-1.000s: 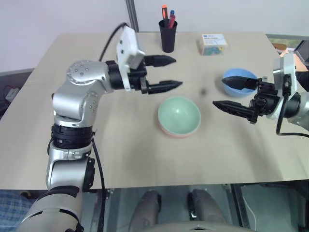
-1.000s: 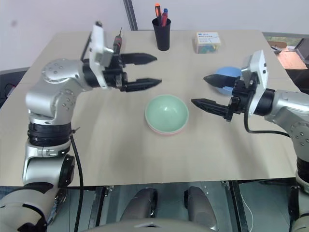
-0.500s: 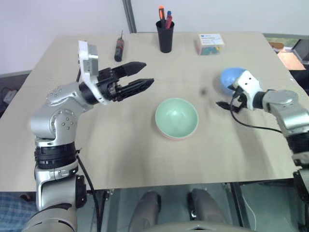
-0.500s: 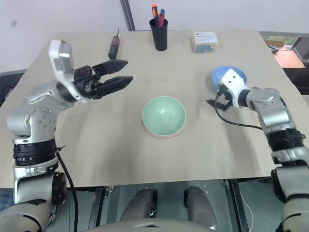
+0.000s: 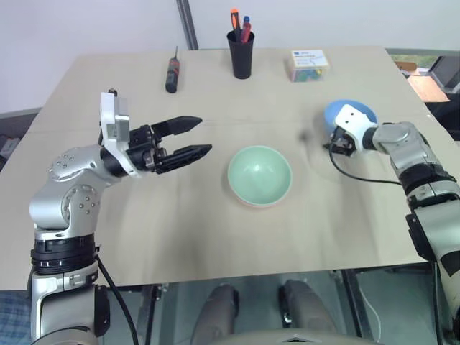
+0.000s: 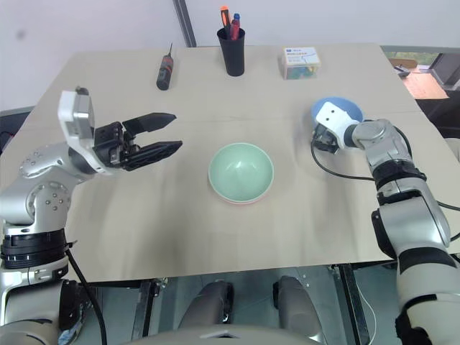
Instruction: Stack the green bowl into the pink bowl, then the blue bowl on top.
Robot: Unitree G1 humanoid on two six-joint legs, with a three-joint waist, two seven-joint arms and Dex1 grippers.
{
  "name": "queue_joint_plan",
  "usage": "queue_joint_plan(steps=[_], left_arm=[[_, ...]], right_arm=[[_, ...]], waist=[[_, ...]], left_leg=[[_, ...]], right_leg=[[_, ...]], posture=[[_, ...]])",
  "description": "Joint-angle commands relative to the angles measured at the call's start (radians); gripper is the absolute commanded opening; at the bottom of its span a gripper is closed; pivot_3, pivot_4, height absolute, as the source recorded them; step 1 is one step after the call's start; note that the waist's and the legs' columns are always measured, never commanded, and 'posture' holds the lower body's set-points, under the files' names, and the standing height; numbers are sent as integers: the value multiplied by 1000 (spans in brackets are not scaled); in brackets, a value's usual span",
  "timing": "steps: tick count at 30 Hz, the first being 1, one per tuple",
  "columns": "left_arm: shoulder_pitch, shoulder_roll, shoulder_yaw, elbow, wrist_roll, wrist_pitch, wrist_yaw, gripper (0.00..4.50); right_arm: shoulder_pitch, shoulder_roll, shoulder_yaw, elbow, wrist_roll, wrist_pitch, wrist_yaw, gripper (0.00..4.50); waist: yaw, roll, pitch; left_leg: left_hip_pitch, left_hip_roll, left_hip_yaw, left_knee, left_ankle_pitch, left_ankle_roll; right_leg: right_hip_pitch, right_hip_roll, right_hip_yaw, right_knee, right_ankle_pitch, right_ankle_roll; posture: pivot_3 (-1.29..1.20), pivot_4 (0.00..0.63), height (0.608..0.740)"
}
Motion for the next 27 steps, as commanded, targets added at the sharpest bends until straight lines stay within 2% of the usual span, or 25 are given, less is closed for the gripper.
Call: queue_joint_plan(steps=[1, 5, 11, 15, 17, 19, 22, 27], left_arm=[[13, 7, 33, -41, -10, -50, -3, 3555], [23, 13, 29, -40, -20, -62, -9, 3555], [16, 18, 23, -14, -16, -75, -25, 3555], [10, 22, 29, 14, -6, -92, -31, 3555], [7, 31, 33, 34, 7, -111, -35, 3555], [-1, 39, 42, 62, 15, -128, -34, 3555], [-11, 54, 50, 102, 24, -150, -38, 3555], [-31, 72, 52, 174, 51, -193, -52, 3555]], right_arm=[[-20, -10, -22, 30, -20, -18, -1, 1798], [-21, -11, -30, 38, -28, -27, 3, 27], [-21, -12, -50, 10, -35, -35, 2, 27], [3, -22, -72, -152, 10, -18, 108, 27], [53, -41, -86, -348, 60, 40, 199, 27], [123, -65, -99, -626, 141, 157, 297, 27], [197, -91, -111, -964, 250, 331, 381, 27], [244, -123, -108, -1319, 390, 540, 438, 27]], waist=[[0, 0, 0], [-1, 0, 0], [-2, 0, 0], [-2, 0, 0], [-3, 1, 0], [-3, 1, 0], [-1, 1, 0], [6, 1, 0]], left_leg=[[0, 0, 0, 0, 0, 0], [0, 0, 0, 0, 0, 0], [1, 1, 1, 0, 0, 0], [1, 1, 2, 0, 0, 0], [1, 2, 1, -1, 0, 0], [0, 2, -1, -1, 0, 0], [-4, 3, -4, -1, 0, 0], [-4, 2, -5, -1, 0, 0]], right_leg=[[0, 0, 0, 0, 0, 0], [0, 0, 0, 0, 0, 0], [0, 1, 1, 1, 0, 0], [0, 1, 1, 1, 0, 0], [0, 1, 2, 1, 0, 0], [-2, 0, 2, 1, 0, 0], [-5, 0, 1, 1, 0, 0], [-5, 0, 0, 1, 0, 0]], posture=[[0, 150, 739], [0, 150, 739], [0, 150, 739], [0, 150, 739], [0, 150, 739], [0, 150, 739], [0, 150, 739], [0, 150, 739]])
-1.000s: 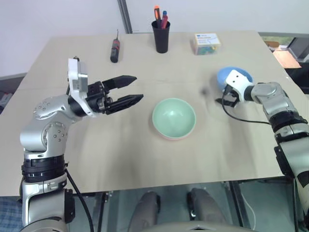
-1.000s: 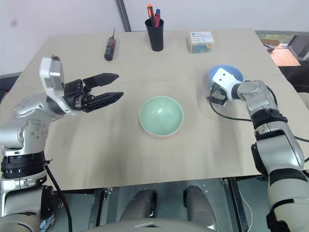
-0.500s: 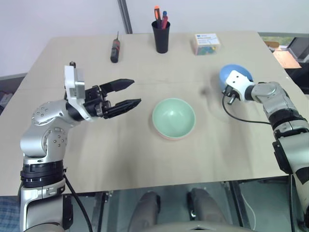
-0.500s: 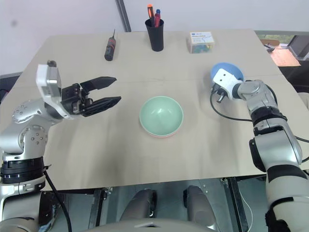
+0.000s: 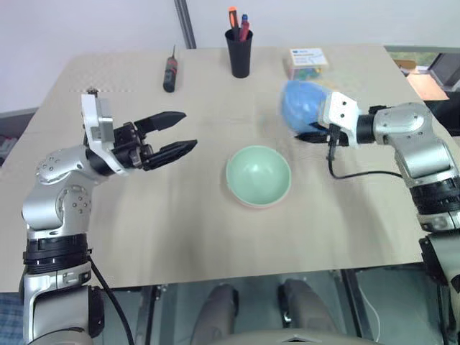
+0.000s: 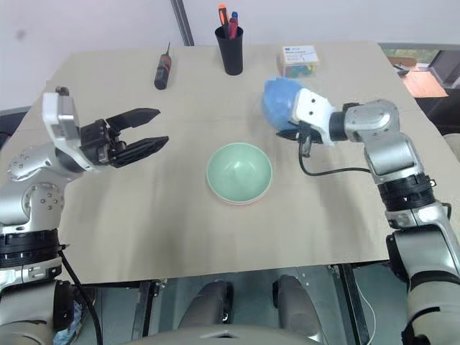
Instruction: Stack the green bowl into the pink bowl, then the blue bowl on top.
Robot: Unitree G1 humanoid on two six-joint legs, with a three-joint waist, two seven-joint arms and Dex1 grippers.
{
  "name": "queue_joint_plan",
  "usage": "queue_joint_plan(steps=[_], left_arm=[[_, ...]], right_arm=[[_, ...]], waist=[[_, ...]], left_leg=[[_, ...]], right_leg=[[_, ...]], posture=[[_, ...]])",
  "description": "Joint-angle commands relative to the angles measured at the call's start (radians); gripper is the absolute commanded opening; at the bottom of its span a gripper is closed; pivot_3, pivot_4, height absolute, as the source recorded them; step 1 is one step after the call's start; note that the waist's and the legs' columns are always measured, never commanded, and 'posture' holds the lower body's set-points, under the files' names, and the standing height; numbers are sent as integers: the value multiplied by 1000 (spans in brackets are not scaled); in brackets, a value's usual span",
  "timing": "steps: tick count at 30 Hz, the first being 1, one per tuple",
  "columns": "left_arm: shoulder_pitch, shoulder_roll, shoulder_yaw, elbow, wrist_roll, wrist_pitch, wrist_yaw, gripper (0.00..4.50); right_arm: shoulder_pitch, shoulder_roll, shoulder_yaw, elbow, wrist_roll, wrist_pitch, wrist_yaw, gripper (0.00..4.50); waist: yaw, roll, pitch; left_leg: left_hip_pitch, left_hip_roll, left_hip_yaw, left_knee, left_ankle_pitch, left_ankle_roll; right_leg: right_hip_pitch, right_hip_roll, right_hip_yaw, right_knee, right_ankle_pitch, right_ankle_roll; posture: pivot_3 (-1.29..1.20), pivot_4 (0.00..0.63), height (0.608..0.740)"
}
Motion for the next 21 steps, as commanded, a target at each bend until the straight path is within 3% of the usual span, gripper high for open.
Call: queue_joint_plan(steps=[1, 8, 10, 12, 17, 18, 21], left_arm=[[-27, 35, 27, 46, 30, -54, -22, 3555], [-50, 33, 11, 83, 40, -70, -44, 3555], [-53, 31, 8, 85, 41, -71, -45, 3555], [-57, 25, 9, 85, 40, -69, -42, 3555], [-56, 11, 17, 87, 35, -76, -37, 3555], [-56, 9, 18, 88, 36, -77, -38, 3555], [-50, 6, 20, 81, 33, -70, -28, 3555]], right_arm=[[1, -18, -28, -253, 118, 143, 27, 27], [-7, -6, 58, -439, 132, 283, -38, 27], [-15, -4, 70, -457, 138, 300, -47, 808], [-21, -1, 69, -470, 155, 320, -55, 1293], [-29, 3, 45, -489, 186, 365, -88, 3387], [-29, 0, 34, -493, 206, 381, -87, 3665], [-20, -5, -29, -496, 283, 446, -98, 3665]], waist=[[2, 0, 0], [3, 0, 0], [2, 0, 0], [2, 0, 0], [1, 0, 0], [1, 0, 0], [1, 0, 0]], left_leg=[[0, 0, 0, 0, 0, 0], [0, 0, -1, 0, 0, 0], [0, 0, -1, 0, 0, 0], [0, 0, -1, 0, 0, 0], [0, 0, -1, 0, 0, 0], [0, 0, -1, 0, 0, 0], [0, 0, -1, 0, 0, 0]], right_leg=[[0, 0, 0, 0, 0, 0], [0, 1, -1, 0, 0, 0], [0, 1, -1, 0, 0, 0], [0, 1, -1, 0, 0, 0], [0, 1, -1, 0, 0, 0], [0, 1, -1, 0, 0, 0], [0, 1, -1, 0, 0, 0]], posture=[[0, 150, 739], [0, 150, 739], [0, 150, 739], [0, 150, 739], [0, 150, 739], [0, 150, 739], [0, 150, 739]])
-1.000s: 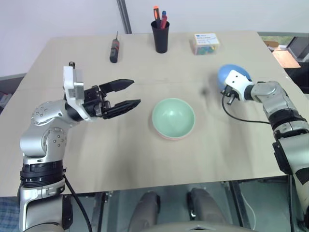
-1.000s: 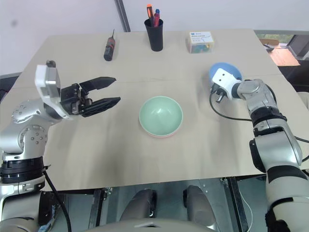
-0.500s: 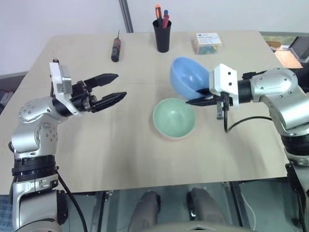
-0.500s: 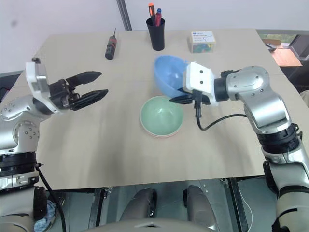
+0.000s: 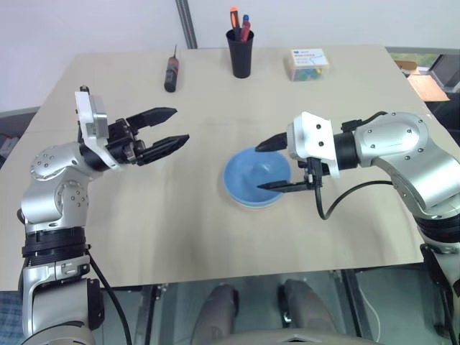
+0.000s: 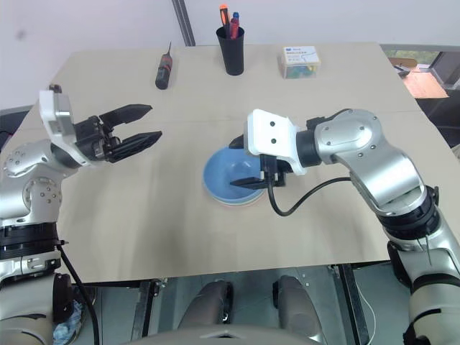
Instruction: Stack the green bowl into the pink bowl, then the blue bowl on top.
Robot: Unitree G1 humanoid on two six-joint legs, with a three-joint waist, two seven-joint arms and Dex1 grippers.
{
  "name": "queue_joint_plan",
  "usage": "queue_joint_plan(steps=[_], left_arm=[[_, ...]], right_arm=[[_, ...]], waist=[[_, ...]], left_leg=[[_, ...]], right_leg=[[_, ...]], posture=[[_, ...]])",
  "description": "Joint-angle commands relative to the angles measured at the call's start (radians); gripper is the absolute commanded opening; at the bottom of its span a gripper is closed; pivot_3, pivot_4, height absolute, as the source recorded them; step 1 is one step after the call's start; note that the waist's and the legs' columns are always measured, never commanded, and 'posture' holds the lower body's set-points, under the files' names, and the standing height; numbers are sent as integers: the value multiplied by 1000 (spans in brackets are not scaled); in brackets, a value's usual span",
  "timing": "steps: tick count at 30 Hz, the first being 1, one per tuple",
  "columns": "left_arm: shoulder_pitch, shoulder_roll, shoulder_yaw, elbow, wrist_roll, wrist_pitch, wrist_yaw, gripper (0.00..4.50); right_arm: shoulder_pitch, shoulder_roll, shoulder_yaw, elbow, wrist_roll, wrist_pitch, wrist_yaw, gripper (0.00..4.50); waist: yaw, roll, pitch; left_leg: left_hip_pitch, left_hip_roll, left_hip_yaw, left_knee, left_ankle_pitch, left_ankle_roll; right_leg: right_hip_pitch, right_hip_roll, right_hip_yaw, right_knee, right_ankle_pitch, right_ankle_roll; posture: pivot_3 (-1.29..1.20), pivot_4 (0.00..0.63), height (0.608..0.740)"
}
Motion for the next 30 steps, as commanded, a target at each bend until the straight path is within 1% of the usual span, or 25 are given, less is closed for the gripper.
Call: queue_joint_plan(steps=[1, 3, 6, 9, 11, 15, 18, 20, 24, 30], left_arm=[[-4, 1, 20, -21, -5, -10, 21, 3555], [2, -3, 17, -30, 16, -4, 67, 3555], [21, -17, 22, -61, 7, 16, 109, 3555], [74, -21, 15, -104, 16, 39, 151, 3555], [116, -33, 11, -143, 13, 42, 169, 3555], [207, -80, 11, -233, 14, 58, 254, 3555], [268, -119, 18, -293, 18, 54, 317, 3555], [312, -134, 17, -332, 16, 58, 345, 3555], [390, -157, 12, -397, 23, 51, 384, 3555], [458, -151, 33, -440, 20, 50, 405, 3555]], right_arm=[[-6, -17, -131, -32, 103, 72, -17, 3665], [19, -27, -198, -11, 148, 101, -31, 3665], [85, -45, -298, 31, 198, 99, -43, 3665], [213, -123, -371, 70, 218, 56, 13, 3665], [287, -150, -412, 106, 212, 9, 22, 3665], [470, -180, -503, 183, 195, -95, 39, 3665], [572, -152, -589, 235, 202, -198, 34, 3665], [618, -152, -628, 265, 205, -253, 46, 3665], [669, -155, -672, 313, 221, -324, 77, 3665], [698, -172, -668, 353, 205, -391, 105, 3665]], waist=[[0, 0, 0], [2, 0, 0], [7, -1, 0], [12, -1, 0], [16, -1, 0], [21, -1, 0], [25, -1, 0], [24, -1, 0], [24, -1, 0], [27, -1, 0]], left_leg=[[0, 0, 0, 0, 0, 0], [0, 0, 0, 0, 0, 0], [0, 0, 0, 0, 0, 0], [0, -1, 0, 0, -1, 2], [0, -1, 1, -1, -1, 2], [1, 0, 2, -1, -2, 4], [1, 0, 3, 0, -2, 4], [1, 0, 3, 0, -2, 4], [5, 1, 4, 0, -3, 5], [15, 1, 5, -2, -3, 5]], right_leg=[[0, 0, 0, 0, 0, 0], [0, 0, 0, 0, 0, 0], [0, 0, 0, 0, 0, 0], [1, 0, -1, -1, 0, 0], [1, 0, 0, -1, 0, 0], [1, 0, 1, 0, 0, 0], [1, 0, 1, 0, 0, 0], [1, 0, 2, 1, 0, 0], [3, 0, 4, 1, 0, 0], [14, 1, 4, -1, 0, 0]], posture=[[0, 150, 739], [0, 150, 739], [0, 150, 739], [0, 150, 739], [0, 150, 739], [0, 150, 739], [0, 150, 739], [0, 150, 739], [0, 150, 739], [0, 150, 739]])
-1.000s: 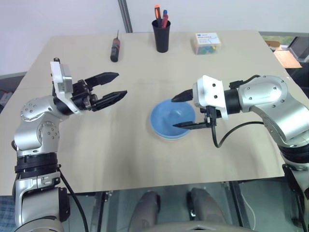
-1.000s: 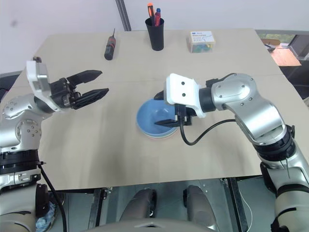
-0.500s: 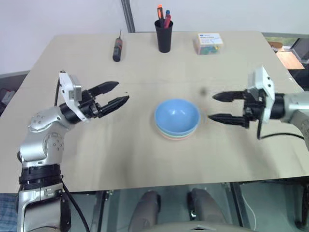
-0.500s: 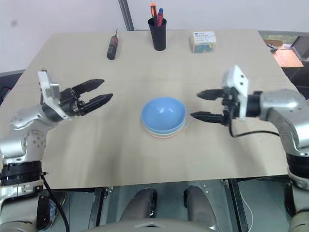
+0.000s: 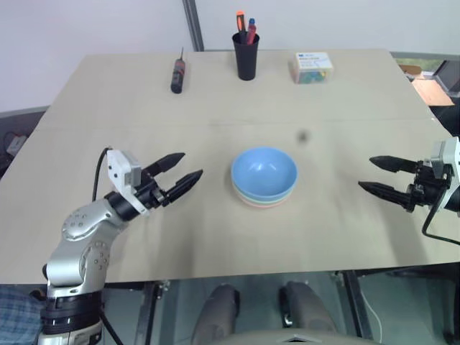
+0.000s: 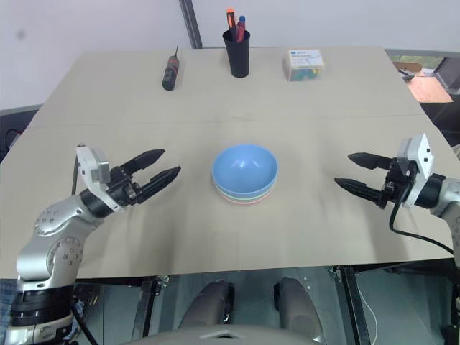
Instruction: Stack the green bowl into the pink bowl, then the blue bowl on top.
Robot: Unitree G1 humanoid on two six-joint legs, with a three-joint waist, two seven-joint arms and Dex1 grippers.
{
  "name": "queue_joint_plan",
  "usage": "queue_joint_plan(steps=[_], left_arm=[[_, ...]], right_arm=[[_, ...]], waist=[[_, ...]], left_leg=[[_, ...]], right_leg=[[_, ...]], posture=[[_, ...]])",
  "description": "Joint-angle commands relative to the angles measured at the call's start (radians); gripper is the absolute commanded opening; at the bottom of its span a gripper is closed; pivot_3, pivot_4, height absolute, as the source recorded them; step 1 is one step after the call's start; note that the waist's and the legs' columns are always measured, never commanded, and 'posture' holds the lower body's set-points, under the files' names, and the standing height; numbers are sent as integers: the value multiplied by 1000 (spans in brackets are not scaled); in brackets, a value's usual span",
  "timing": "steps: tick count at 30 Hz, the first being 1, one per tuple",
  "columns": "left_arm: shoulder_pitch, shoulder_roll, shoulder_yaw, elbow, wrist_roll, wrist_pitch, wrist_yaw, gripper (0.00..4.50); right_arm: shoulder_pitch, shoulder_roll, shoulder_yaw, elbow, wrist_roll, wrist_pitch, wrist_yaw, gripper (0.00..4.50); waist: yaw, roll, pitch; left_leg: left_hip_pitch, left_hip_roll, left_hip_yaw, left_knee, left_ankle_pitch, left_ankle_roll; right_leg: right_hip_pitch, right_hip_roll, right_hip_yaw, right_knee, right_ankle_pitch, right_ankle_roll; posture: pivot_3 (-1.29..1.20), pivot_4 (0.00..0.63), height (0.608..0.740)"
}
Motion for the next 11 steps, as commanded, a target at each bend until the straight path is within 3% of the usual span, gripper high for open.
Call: queue_joint_plan(steps=[1, 11], left_arm=[[19, 15, 35, -55, -6, -8, 19, 3555], [56, 47, 21, -67, 20, -40, -10, 3555]], right_arm=[[-8, -20, -25, 14, 5, -46, 8, 3665], [-15, -14, 3, 4, 23, -43, 11, 3665]], waist=[[0, 0, 0], [2, 0, 0]], left_leg=[[2, 0, 0, 0, 0, 0], [5, 0, 0, 0, 0, 0]], right_leg=[[2, 0, 0, 0, 0, 0], [7, 0, -2, -3, 0, 0]], posture=[[0, 150, 739], [0, 150, 739]])
